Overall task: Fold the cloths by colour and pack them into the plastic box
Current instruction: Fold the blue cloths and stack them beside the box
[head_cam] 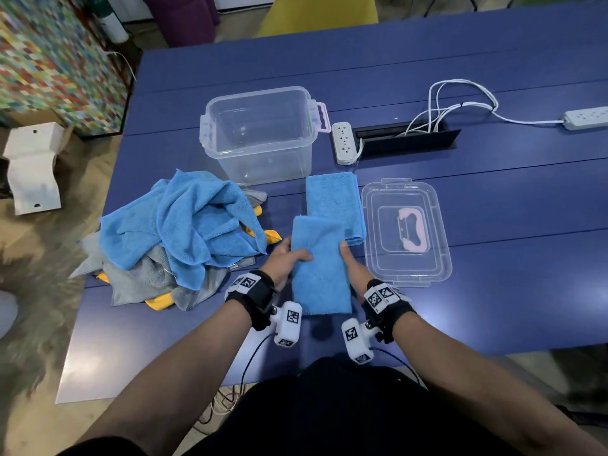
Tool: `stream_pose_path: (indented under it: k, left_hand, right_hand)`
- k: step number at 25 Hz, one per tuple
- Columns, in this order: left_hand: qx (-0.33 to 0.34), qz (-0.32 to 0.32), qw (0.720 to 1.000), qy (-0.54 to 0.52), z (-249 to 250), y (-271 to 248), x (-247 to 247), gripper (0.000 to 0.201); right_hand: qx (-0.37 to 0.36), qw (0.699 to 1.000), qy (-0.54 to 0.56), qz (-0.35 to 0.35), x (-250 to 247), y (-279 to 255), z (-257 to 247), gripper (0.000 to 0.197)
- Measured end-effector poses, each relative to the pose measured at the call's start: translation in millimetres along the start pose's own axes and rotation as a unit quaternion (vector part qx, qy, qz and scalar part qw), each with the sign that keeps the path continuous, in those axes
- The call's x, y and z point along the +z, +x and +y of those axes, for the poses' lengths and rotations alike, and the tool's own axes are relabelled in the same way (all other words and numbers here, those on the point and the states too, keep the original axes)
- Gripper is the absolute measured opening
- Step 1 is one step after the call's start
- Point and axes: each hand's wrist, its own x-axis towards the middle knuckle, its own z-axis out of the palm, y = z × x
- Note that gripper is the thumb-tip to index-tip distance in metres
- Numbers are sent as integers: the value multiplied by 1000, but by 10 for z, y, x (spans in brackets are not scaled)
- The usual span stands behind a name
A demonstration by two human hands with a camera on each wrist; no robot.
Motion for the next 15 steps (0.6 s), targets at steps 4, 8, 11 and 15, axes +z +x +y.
stream_pose_path:
  k: [4, 8, 11, 15]
  left_hand:
    - [36, 45, 997, 61, 383, 286, 182, 44]
    - [74, 43, 988, 126, 675, 805, 368, 50]
    - [71, 55, 982, 169, 788, 1089, 439, 65]
    - [29, 79, 950, 301, 657, 1252, 379, 77]
  right_hand:
    - [-138, 981, -57, 124, -77, 197, -495, 59]
    - [-200, 947, -160, 196, -215, 369, -1010, 33]
    - [-190, 944, -156, 221, -271, 504, -1201, 39]
    - [-125, 940, -258, 187, -327, 800, -1069, 62]
